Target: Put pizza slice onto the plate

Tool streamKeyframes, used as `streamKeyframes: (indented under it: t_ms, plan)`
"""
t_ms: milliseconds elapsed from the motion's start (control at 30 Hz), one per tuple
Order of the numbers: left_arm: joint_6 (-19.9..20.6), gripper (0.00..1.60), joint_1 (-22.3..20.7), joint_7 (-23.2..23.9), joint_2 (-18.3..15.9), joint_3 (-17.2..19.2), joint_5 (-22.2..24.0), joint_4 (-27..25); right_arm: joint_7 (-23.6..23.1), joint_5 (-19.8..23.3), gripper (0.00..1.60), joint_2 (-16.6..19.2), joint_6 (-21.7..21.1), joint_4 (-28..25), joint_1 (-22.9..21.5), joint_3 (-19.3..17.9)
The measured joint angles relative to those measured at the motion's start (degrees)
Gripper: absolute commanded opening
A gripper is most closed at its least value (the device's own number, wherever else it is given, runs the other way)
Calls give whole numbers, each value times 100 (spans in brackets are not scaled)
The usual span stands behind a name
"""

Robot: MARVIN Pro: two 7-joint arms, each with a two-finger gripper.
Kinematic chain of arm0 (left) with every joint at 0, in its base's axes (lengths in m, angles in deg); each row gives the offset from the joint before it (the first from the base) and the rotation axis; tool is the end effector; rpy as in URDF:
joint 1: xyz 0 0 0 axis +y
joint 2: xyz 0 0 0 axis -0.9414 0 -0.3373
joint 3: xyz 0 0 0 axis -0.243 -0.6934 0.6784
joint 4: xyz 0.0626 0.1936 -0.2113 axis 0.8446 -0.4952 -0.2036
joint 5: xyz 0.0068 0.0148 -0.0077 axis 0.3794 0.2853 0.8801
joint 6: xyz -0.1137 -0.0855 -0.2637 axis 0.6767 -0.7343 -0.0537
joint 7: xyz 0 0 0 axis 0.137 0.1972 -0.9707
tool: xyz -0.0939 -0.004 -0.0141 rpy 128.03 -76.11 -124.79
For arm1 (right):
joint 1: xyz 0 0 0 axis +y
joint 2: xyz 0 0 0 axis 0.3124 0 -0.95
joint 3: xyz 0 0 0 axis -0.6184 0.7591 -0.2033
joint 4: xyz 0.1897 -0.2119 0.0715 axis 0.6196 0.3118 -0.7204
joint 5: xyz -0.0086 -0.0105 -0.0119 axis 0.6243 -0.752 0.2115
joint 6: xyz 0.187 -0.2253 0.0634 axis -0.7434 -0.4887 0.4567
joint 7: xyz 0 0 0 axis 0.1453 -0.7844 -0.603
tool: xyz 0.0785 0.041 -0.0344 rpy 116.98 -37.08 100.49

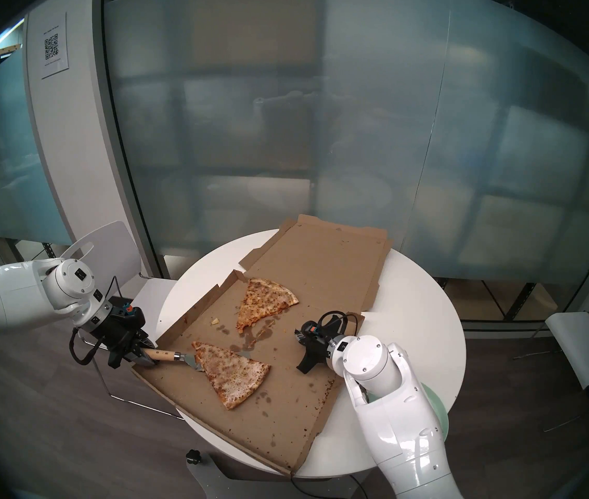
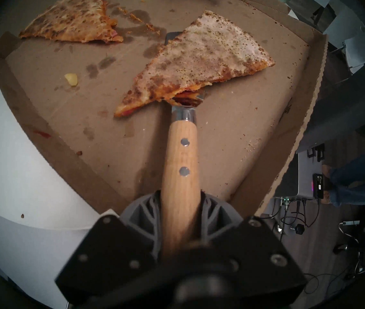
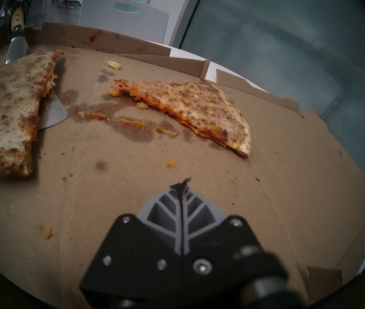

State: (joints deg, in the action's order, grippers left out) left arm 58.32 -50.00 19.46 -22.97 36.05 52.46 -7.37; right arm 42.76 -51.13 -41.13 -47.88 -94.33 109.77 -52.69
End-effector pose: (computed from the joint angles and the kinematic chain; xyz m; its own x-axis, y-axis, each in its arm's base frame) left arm 0.3867 0.1718 -0.2692 0.2225 -0.8652 0.4494 -0.9748 -0.2040 0.0898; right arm 0.3730 0.0530 -0.3463 0.1159 0.6427 0.7573 0.7039 -0.5910 0.3939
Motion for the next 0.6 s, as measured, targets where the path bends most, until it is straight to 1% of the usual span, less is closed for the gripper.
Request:
streamKeyframes:
  t_ms: [233, 600]
  plan:
    - [12, 0, -123, 198, 124, 13, -272, 61, -6, 13, 0, 0, -1, -58, 19, -45]
    - [11, 0, -255, 461, 310, 14, -609, 5, -20, 5, 0, 4, -1, -78, 34, -31]
